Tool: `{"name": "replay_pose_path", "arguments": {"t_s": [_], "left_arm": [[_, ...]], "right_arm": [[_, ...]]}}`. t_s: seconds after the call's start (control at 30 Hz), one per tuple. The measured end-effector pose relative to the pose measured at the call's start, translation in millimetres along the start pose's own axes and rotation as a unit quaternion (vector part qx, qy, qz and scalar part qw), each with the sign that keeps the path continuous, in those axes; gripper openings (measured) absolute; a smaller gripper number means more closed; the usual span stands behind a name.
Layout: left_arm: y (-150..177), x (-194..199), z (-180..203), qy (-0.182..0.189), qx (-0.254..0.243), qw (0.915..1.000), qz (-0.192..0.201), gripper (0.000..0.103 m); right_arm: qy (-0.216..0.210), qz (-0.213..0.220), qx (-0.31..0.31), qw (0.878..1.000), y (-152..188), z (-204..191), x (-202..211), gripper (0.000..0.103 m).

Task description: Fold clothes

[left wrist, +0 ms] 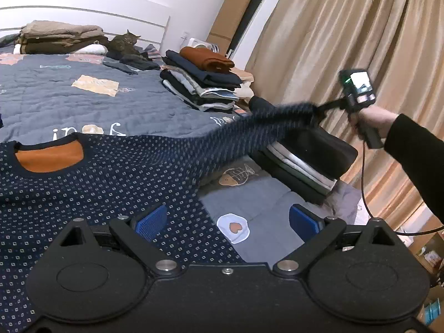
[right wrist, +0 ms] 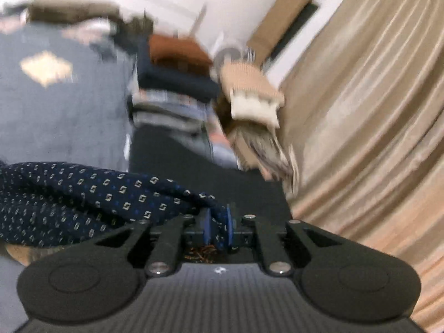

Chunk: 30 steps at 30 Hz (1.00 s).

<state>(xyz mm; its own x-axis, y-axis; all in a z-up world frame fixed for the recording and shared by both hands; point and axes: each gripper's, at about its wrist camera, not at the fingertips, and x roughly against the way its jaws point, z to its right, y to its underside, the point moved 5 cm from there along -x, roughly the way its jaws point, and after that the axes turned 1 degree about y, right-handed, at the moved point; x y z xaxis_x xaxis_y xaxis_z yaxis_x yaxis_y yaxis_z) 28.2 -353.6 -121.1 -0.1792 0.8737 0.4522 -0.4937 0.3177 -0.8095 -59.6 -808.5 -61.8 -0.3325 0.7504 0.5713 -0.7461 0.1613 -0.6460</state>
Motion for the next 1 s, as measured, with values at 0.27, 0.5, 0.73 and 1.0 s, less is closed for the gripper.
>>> {"name": "replay_pose_path", "arguments": {"t_s": [0.27, 0.5, 0.73, 1.0], "left_arm": [[-0.4, -0.6, 0.4, -0.001, 0.002, 1.0000, -0.001, 0.095], [-0.6, -0.6, 5.0, 0.005, 0.001, 1.0000, 0.001, 0.095], [-1.1, 6.2, 5.7, -0.011, -0.001, 0.9999, 0.012, 0.095], [2.3, 29.8, -11.8, -0.050, 0.007, 0.9984, 0.024, 0.095]], "right_arm": [[-0.014, 0.001, -0.024, 1.000, 9.9, 6.1, 12.0, 0.042], [-0.063, 0.064, -0.047, 0.995, 5.7, 1.5, 71.1, 0.055], [-0.187, 0.088, -0.117, 0.971, 32.1, -49.4, 110.0, 0.056], [-0.273, 0.073, -0.156, 0.947, 53.1, -129.2, 129.2, 0.064]]}}
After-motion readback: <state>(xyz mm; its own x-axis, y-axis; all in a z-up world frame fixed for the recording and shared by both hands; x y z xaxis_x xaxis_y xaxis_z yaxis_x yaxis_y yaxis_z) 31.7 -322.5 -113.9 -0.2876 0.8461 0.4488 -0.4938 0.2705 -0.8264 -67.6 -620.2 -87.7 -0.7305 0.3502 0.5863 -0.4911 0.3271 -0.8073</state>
